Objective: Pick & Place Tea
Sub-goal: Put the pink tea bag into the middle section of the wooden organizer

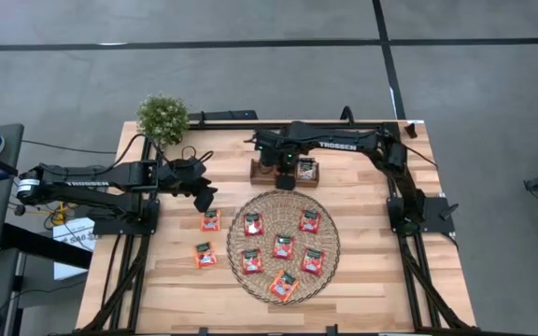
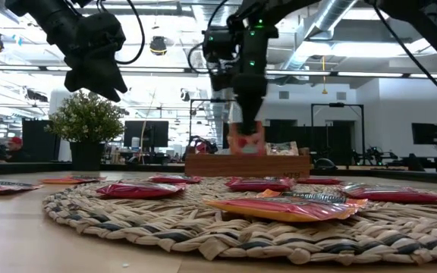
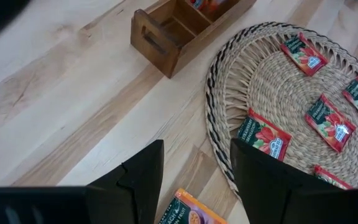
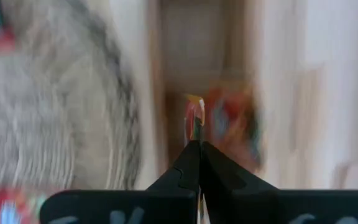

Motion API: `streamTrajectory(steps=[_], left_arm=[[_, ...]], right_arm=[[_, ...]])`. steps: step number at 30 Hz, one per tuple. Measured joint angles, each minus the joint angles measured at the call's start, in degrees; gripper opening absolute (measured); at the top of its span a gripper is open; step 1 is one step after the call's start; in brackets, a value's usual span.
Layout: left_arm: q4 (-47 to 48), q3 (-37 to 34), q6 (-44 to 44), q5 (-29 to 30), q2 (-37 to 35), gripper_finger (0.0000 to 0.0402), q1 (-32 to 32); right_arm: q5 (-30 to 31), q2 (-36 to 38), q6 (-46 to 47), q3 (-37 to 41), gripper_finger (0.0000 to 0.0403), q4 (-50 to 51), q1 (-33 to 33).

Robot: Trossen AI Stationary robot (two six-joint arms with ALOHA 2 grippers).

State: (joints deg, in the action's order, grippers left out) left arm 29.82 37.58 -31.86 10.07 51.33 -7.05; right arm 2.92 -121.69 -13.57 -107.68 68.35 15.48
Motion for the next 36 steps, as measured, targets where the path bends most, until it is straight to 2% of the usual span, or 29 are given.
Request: streamTrajectory(steps=[7,36], left_arm=[[0.0,0.0,0.4,0.0,0.0,0.0177,0.0],[0.0,0.0,0.5,0.0,0.0,0.0177,0.0]], right_arm=[[0.1,-2.2,0.0,-0.3,0.0000,-1.7,0.0],[0.1,-3.3,-1.2,-0.1,0.0000,-5.4,2.7]])
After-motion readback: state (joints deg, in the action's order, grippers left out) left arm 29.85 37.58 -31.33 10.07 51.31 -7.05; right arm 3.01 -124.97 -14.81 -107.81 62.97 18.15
